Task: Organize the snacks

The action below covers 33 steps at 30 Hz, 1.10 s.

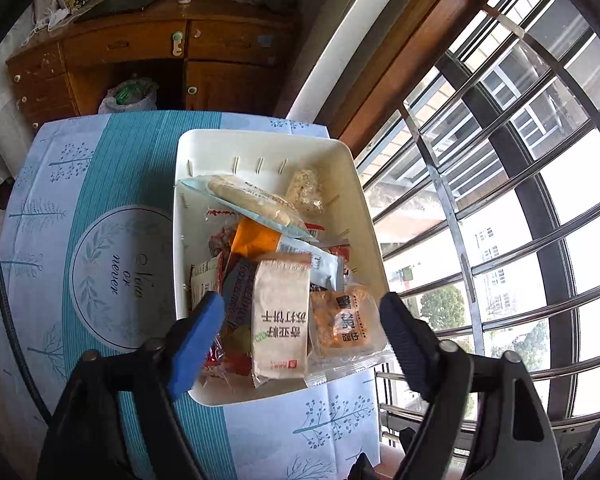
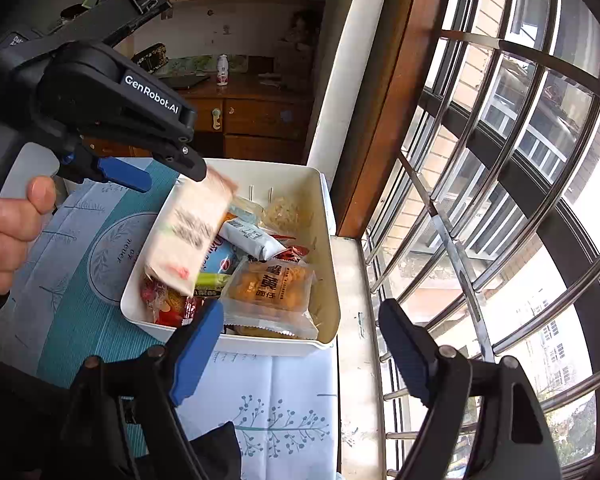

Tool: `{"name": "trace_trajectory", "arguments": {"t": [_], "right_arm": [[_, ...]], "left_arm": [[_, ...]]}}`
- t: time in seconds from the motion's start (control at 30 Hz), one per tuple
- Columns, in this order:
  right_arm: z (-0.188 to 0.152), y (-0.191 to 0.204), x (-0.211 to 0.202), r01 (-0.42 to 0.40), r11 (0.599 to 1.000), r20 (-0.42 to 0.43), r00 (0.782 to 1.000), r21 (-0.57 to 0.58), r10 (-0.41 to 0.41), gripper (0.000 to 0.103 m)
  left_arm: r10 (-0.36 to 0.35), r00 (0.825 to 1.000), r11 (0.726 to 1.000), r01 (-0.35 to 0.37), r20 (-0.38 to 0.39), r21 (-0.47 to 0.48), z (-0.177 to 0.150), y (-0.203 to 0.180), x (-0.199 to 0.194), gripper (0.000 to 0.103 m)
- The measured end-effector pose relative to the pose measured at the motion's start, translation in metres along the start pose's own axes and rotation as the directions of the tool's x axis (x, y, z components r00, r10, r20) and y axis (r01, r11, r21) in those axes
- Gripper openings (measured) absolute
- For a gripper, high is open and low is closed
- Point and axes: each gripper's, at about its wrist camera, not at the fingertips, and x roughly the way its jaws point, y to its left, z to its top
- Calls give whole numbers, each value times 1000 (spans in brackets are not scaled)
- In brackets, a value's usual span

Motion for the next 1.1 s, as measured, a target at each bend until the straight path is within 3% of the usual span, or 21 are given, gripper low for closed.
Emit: {"name": "trace_trajectory", "arguments": {"t": [0.1,0.27,0.5,0.67,0.8,0.97,1.1], "right_arm": [[1,-2,3,-26,1000,3,1000,-13,26,85],[1,6,7,-91,995,-10,996,-35,90,88],[10,18,0,-122,992,11,992,-28,123,92],[22,34,-5,-172,985,0,985,29,172,92],[27,56,-11,-272,957,-40,960,102,277,92],[18,93,-19,-351,925,-150,916,142,371,93],[11,113,-39,-375,915,-192,897,145,398,93]], "left_arm": [[29,997,999,-30,71,13,-8,2,-14,85],[105,990,994,-105,90,-5,-26,26,-36,86],[104,982,993,-93,159,-75,-59,77,-81,86],[130,973,992,-126,190,-33,-82,101,-124,86],[181,953,982,-187,244,0,-102,120,-162,86],[180,959,982,-188,217,16,-128,140,-184,90],[194,965,979,-201,174,23,-143,150,-191,90]]}}
